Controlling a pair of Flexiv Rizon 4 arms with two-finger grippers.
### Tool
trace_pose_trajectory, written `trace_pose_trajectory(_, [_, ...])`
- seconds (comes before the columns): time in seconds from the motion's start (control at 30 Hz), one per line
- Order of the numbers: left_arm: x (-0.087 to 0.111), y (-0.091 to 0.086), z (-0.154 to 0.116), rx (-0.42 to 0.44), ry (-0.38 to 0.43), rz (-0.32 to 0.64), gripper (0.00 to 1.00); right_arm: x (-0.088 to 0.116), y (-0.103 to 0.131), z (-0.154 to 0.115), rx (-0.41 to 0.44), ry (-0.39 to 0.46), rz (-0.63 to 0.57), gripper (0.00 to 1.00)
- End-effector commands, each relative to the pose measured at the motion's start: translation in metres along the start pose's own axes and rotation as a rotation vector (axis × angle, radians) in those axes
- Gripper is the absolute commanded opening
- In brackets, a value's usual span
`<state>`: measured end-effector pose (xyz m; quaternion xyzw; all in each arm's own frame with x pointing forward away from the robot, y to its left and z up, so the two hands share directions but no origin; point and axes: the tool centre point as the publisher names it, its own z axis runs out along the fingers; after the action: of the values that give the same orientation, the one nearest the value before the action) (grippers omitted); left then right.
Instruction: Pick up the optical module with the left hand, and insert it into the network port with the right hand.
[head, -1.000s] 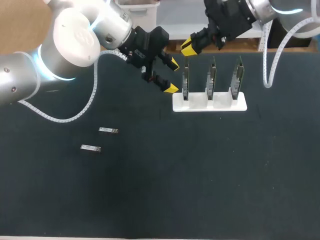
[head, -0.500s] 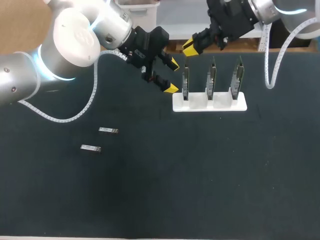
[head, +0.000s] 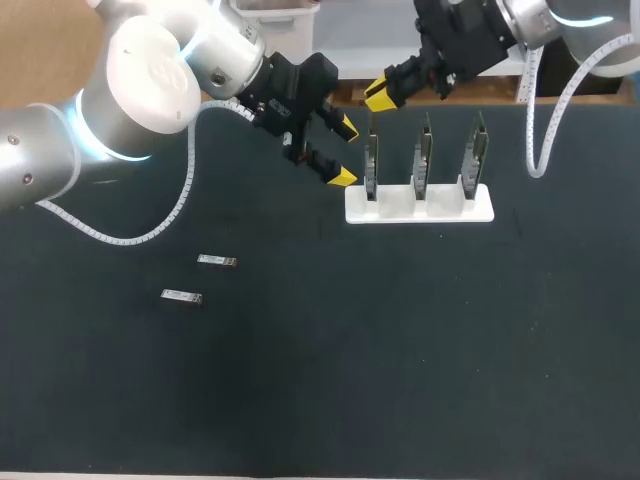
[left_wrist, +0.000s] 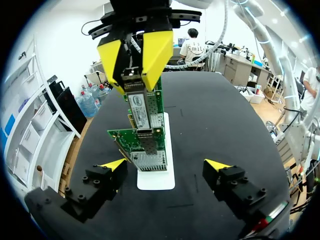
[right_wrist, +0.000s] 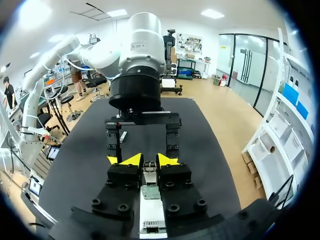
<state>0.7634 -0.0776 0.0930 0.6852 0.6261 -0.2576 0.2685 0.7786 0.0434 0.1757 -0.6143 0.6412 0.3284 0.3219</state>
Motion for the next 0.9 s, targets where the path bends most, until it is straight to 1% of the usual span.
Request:
trace_pose_trajectory(0.03, [-0.0003,-0.0014,-0.0003,-0.003,0.002,-0.001,1.00,0.0010,-0.0016,-0.0011,-0.005,-0.007,-0.001,0.00])
trace_pose_trajectory(0.6, [-0.0003,-0.0014,-0.0003,-0.003,0.002,-0.001,1.00,0.0056,-0.0019,0.0015,-0.040,-0.037,0.030,0.00])
trace_pose_trajectory(0.9, [-0.0003,-0.0014,-0.0003,-0.003,0.002,-0.001,1.00,-0.0013,-0.0016,-0.0037,-0.021,-0.053,0.008,0.00])
